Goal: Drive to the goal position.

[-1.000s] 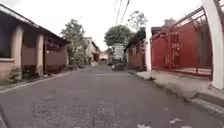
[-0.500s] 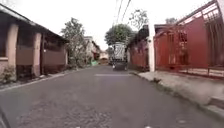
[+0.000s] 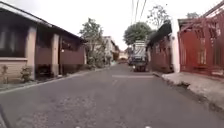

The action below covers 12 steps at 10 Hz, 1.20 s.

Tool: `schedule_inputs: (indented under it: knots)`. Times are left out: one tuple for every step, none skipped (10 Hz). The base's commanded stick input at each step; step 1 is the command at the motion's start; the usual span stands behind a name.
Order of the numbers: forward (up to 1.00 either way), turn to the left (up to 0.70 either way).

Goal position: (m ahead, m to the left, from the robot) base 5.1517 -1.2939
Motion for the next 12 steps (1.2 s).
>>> schedule_inputs:
  knots:
    - [0.70,0.00]
    - [0.70,0.00]
    - [0.70,0.00]
    - [0.70,0.00]
    - [0.70,0.00]
    - [0.70,0.00]
    - [0.70,0.00]
    - [0.70,0.00]
    - [0.70,0.00]
    - [0.70,-0.01]
    - [0.70,-0.09]
    - [0.70,-0.02]
